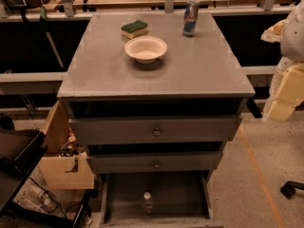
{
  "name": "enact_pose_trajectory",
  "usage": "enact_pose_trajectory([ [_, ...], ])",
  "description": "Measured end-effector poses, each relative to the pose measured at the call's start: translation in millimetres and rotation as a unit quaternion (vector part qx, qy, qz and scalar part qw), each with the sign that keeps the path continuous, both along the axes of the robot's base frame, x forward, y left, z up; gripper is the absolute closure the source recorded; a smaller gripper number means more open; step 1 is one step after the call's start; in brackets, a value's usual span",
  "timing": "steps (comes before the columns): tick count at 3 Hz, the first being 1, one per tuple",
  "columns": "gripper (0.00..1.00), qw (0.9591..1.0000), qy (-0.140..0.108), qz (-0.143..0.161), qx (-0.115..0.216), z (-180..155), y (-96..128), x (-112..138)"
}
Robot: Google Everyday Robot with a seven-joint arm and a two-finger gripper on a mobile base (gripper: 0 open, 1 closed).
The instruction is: Pick water bottle from bottom drawer and place on counter
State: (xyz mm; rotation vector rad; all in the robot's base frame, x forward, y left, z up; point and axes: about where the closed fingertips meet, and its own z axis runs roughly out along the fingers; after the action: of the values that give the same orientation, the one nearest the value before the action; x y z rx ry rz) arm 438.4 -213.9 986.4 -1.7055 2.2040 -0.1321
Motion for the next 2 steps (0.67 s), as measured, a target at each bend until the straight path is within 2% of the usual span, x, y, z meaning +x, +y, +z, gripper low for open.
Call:
enact_pose_trajectory([
  [1,0.0,1.0,-0.006,0.002,0.002,1.2,0.2,-0.9],
  [2,0.0,0.9996,-0.015,0.018,0.018,-17.9,-5.4,-12.2],
])
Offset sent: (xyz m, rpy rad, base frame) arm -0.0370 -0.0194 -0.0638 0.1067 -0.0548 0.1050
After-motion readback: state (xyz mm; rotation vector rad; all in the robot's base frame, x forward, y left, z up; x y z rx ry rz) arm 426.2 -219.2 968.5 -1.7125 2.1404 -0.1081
